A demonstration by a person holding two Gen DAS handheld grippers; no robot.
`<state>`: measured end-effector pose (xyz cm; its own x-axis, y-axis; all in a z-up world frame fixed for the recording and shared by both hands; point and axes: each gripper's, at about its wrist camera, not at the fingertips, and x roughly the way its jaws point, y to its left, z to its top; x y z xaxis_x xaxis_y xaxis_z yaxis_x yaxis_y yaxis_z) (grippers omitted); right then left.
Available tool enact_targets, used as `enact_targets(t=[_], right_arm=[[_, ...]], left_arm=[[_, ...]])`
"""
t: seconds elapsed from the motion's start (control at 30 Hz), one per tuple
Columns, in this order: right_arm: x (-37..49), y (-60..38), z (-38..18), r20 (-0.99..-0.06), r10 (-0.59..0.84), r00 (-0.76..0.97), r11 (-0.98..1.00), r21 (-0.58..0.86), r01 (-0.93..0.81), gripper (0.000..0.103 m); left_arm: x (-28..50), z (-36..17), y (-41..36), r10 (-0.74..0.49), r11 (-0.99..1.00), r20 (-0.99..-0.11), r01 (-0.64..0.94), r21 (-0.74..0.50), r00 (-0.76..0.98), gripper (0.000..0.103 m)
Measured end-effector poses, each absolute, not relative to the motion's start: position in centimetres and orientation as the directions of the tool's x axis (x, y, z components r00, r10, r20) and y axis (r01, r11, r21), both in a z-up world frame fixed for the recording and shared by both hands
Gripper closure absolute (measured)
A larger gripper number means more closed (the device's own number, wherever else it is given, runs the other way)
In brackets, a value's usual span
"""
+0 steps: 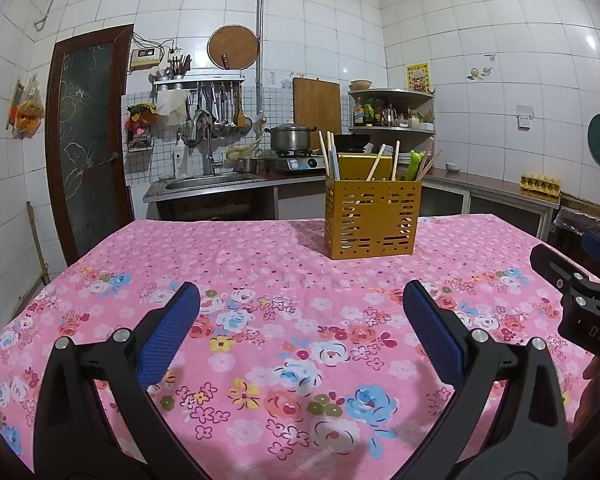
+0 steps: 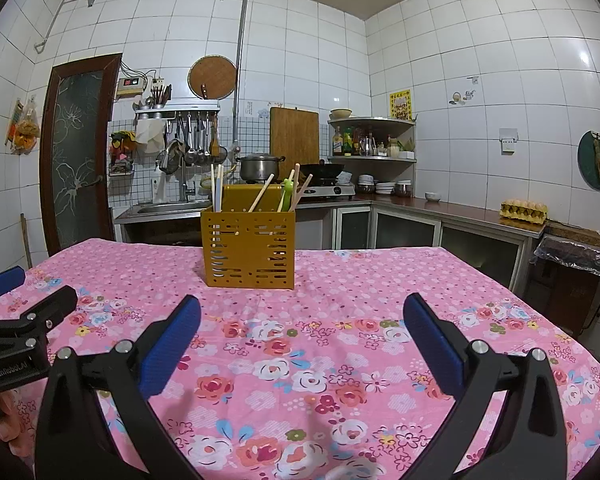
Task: Organize utensils
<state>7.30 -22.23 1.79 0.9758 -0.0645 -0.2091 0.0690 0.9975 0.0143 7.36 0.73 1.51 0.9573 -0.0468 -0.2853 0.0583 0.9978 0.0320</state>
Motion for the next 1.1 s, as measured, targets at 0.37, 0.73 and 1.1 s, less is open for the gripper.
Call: enact_targets(t=[0.37, 0.73, 1.1], right_arm=[[7.24, -22.26, 1.88, -0.209, -0.064, 0.976, 0.998, 0.013, 0.068, 0.004], [7.19, -22.19, 1.96, -0.209, -0.062, 0.976, 0.998, 0.013, 0.066, 0.004], [7.11, -22.3, 2.06, -0.209, -0.063, 0.976, 0.998, 0.013, 0.067, 0.004]], left_arm=[[7.33, 1.51, 0.69, -0.046, 0.998, -0.283, 0.058, 0.034, 0.958, 0.005], [7.27, 1.49, 0.67, -0.045, 0.998, -0.283, 0.057, 0.033, 0.958, 0.005], [7.26, 1.48, 0.62, -0.045, 0.998, -0.283, 0.057, 0.033, 0.958, 0.005]])
